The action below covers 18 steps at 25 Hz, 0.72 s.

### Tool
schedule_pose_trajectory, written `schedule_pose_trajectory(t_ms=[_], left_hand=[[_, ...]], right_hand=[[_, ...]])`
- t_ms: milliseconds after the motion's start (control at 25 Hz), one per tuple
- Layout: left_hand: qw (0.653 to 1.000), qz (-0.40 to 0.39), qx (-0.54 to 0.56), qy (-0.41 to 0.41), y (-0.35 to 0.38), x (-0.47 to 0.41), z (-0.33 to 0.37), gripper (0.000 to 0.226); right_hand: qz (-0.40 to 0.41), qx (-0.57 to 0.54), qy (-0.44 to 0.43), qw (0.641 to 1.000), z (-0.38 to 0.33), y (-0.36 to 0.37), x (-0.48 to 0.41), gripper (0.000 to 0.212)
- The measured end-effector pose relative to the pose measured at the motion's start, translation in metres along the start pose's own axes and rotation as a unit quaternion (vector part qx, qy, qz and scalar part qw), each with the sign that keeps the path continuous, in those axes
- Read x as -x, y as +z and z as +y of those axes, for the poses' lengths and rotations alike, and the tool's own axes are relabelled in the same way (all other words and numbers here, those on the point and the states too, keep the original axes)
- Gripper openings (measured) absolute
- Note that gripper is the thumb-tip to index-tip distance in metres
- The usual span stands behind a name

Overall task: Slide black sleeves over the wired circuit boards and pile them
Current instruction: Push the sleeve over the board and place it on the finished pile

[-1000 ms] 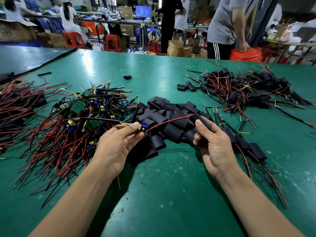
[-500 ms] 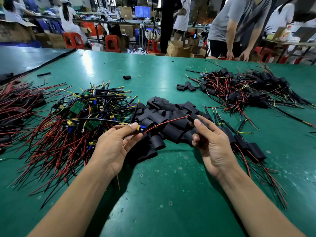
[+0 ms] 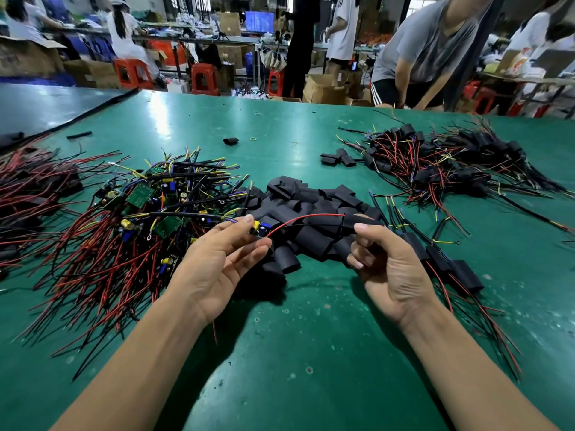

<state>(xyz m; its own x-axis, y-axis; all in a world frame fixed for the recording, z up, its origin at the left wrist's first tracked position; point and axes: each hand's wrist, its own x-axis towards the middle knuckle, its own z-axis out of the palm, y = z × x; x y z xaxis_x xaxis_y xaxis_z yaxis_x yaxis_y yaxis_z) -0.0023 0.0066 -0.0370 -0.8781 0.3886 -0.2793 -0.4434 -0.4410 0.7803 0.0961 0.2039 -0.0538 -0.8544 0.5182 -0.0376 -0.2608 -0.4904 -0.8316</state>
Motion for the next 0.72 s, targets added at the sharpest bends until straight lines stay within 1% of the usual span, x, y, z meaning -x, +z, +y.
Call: schedule_pose_trajectory(t_ms=[80,160,280,360,440,520,640,720], left_hand=[[1.000,-0.007,0.009,-0.001,0.000,0.001,0.000,0.012],[1.000,-0.024,0.010,-0.006,0.002,0.002,-0.001,0.019],[0.997,-0.070,0.007,-0.027,0.007,0.006,-0.006,0.029],[0.994,-0.097,0.005,-0.040,0.009,0.010,-0.011,0.031],[0.992,-0.120,-0.004,-0.044,0.012,0.012,-0.016,0.029],[0.989,-0.137,-0.017,-0.043,0.014,0.015,-0.018,0.023],[0.989,-0.139,-0.038,-0.031,0.014,0.016,-0.019,0.020],[0.990,-0.132,-0.043,-0.027,0.014,0.016,-0.019,0.022]], right_hand=[[-0.005,0.009,0.002,1.000,0.001,0.002,0.002,0.018],[-0.018,0.003,0.012,1.000,0.004,0.005,0.003,0.016],[-0.032,-0.023,0.035,0.999,0.009,0.012,0.007,0.011],[-0.044,-0.048,0.049,0.997,0.013,0.017,0.009,0.012],[-0.062,-0.057,0.056,0.995,0.015,0.019,0.011,0.016],[-0.088,-0.034,0.053,0.994,0.016,0.020,0.013,0.018],[-0.105,0.001,0.052,0.993,0.017,0.022,0.016,0.030],[-0.105,0.012,0.053,0.993,0.018,0.022,0.017,0.026]])
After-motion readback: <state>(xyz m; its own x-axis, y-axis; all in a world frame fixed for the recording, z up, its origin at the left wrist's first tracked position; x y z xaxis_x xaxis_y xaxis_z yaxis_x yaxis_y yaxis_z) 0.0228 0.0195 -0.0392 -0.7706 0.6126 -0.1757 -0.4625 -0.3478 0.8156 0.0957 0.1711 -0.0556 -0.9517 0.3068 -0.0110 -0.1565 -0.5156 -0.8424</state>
